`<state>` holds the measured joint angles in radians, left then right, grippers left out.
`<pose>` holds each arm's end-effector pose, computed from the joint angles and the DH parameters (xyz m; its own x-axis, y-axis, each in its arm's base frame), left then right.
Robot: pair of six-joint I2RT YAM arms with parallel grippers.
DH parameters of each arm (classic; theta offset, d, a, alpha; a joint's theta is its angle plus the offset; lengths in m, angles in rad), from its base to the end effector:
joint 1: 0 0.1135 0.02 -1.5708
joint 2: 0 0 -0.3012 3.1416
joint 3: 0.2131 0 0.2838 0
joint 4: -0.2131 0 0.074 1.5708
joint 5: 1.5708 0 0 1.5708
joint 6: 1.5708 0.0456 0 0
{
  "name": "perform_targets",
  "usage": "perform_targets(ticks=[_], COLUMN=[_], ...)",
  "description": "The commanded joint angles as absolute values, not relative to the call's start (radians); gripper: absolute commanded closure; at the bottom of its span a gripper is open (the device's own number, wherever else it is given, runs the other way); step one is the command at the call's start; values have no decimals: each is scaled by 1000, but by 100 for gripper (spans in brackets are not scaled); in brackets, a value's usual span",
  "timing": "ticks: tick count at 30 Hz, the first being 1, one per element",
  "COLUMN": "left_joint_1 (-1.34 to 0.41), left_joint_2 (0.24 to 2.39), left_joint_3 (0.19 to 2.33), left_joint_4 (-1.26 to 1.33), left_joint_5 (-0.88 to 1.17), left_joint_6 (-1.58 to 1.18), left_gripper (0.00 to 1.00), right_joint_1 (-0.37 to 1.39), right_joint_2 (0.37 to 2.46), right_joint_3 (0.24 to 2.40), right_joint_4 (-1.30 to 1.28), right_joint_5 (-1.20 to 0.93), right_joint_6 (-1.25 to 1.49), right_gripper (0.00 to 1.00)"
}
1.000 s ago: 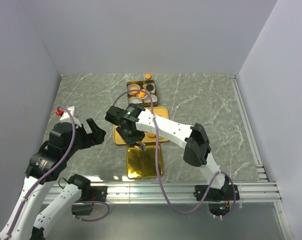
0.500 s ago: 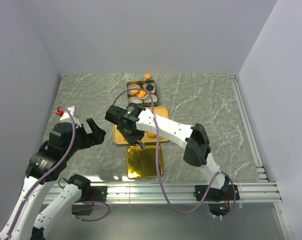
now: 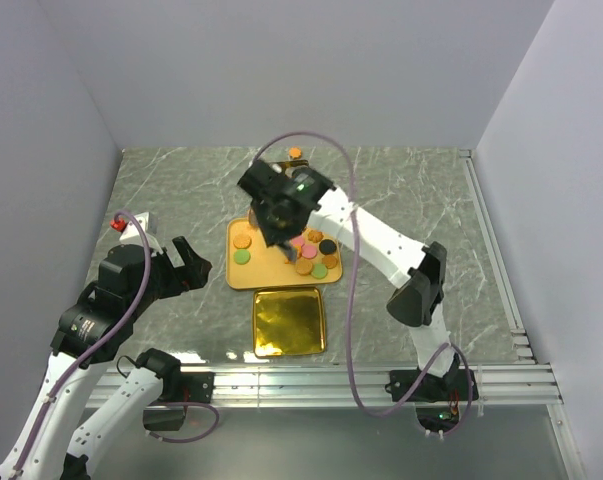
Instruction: Pack the cookies
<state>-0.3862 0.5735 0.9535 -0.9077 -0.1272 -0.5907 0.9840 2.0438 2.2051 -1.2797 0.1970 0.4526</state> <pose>0.0998 -0.0343 0.3755 -0.5390 -0.3772 -0.7532 -0.0338 0.9031 -0.4281 0.2695 0.3891 0.3786 -0.7842 -0.4049 -0.4701 -0.4740 0.8799 0.0328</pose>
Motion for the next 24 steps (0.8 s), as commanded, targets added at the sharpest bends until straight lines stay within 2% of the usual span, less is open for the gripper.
perform_targets(ticks=[1, 13, 24], left_joint_1=[-382, -382, -380], left_joint_2=[578, 598, 612], left_joint_3=[956, 956, 957], left_joint_4=[-891, -894, -896], left_joint_5=[-115, -117, -118], left_joint_6=[-586, -586, -588], left_gripper=[0, 0, 1], right_joint_1=[911, 766, 716], right_joint_2=[1980, 2062, 2154], right_joint_3=[2275, 2332, 2379], right_joint_4=[-1232, -1157, -1120], right_joint_5=[189, 98, 20], right_joint_6=[477, 457, 462], right_gripper=[68, 68, 68])
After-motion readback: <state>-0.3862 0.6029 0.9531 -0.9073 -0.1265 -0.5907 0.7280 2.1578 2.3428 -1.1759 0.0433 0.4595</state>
